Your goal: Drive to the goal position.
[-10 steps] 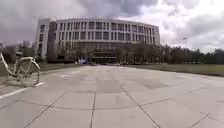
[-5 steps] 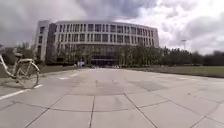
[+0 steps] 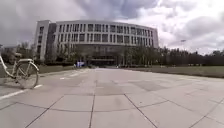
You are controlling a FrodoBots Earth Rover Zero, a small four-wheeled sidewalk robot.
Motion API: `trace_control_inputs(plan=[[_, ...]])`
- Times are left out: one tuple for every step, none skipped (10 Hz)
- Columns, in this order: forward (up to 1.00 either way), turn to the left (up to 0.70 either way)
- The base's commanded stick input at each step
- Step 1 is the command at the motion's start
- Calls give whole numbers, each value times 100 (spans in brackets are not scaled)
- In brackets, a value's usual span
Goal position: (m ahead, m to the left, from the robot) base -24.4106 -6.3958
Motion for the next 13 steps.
trace_control_inputs(plan=[[0,-70],[0,-70],[0,-70],[0,-70],[0,-70],[0,-70],[0,-70],[0,-70],[0,-70],[0,-70],[0,-70],[0,-70],[0,-70]])
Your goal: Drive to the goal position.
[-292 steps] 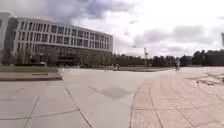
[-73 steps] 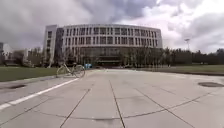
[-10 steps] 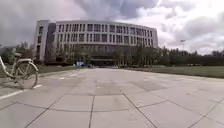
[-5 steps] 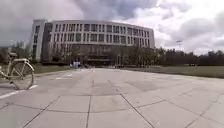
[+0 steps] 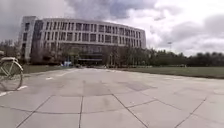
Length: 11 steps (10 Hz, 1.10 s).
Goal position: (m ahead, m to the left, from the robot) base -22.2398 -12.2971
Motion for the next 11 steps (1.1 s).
trace_control_inputs(plan=[[0,-70],[0,-70],[0,-70],[0,-70],[0,-70],[0,-70],[0,-70],[0,-70],[0,-70],[0,-70],[0,-70]])
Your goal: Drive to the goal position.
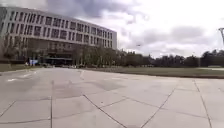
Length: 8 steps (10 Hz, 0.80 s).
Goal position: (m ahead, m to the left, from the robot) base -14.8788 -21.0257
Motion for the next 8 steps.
trace_control_inputs(plan=[[0,-70],[0,-70],[0,-70],[0,-70],[0,-70],[0,-70],[0,-70],[0,-70]])
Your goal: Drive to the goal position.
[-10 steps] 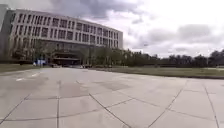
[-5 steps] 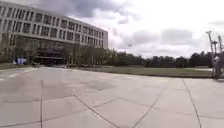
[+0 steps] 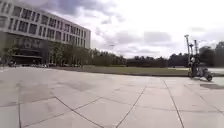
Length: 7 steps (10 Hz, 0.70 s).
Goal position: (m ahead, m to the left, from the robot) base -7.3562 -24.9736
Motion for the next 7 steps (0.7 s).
trace_control_inputs(plan=[[0,-70],[0,-70],[0,-70],[0,-70],[0,-70],[0,-70],[0,-70]])
